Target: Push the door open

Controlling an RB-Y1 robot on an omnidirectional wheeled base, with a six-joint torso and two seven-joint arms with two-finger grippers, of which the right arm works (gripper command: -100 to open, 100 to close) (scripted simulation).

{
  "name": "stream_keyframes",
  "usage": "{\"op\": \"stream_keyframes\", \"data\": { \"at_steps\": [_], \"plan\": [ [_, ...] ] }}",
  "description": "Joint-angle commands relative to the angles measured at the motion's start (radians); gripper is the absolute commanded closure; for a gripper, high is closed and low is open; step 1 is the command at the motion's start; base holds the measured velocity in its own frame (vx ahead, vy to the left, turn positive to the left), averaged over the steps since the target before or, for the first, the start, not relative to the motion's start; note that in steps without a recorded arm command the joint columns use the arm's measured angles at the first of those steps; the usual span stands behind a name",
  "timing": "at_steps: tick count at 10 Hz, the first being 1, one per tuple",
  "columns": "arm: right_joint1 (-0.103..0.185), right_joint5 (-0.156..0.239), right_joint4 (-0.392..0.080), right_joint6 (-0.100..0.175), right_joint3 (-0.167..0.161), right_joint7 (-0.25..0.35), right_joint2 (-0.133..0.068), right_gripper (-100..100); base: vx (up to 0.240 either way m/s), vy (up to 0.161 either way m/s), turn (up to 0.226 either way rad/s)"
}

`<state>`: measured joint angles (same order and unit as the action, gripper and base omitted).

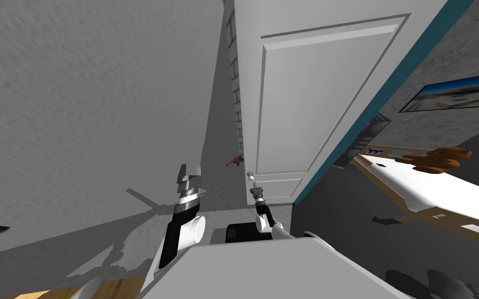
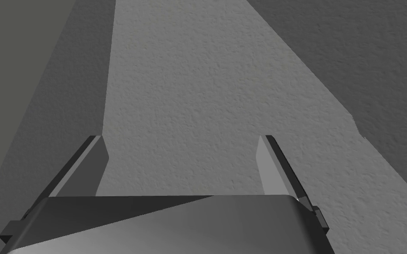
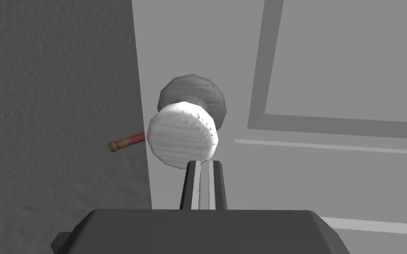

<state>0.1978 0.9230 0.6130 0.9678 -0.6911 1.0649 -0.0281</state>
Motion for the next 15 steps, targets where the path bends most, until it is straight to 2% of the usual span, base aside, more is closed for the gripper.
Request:
{"op": "stream_keyframes", "data": {
  "at_steps": [1,2,4,5,6,8,10,12,13,14,15],
  "plan": [
    [0.002,0.006,-0.009,0.005,0.005,-0.001,-0.002,-100,-0.239,0.068,-0.100],
    [0.001,0.009,-0.007,0.005,0.009,-0.004,0.007,-100,-0.243,0.063,-0.082],
    [-0.001,0.016,-0.003,0.005,0.015,-0.010,0.048,-100,-0.177,0.031,-0.059],
    [-0.009,0.016,0.013,0.000,0.014,-0.014,0.032,-100,-0.068,0.011,-0.005],
    [-0.011,0.019,0.015,0.004,0.014,-0.012,0.004,-100,0.077,0.030,0.040],
    [-0.010,0.021,0.013,0.010,0.013,-0.006,-0.012,-100,0.237,0.028,0.029],
    [-0.010,0.024,0.009,0.019,0.012,0.002,-0.017,-100,0.273,0.003,0.038],
    [-0.009,0.028,0.005,0.028,0.011,0.011,-0.002,-100,0.228,0.019,0.035],
    [-0.006,0.026,-0.003,0.028,0.010,0.012,-0.004,-100,0.095,0.007,0.006],
    [-0.006,0.026,-0.003,0.028,0.010,0.012,-0.004,100,-0.011,0.004,0.015],
    [-0.006,0.026,-0.003,0.028,0.010,0.012,-0.004,100,-0.035,0.003,0.004]
  ]
}}
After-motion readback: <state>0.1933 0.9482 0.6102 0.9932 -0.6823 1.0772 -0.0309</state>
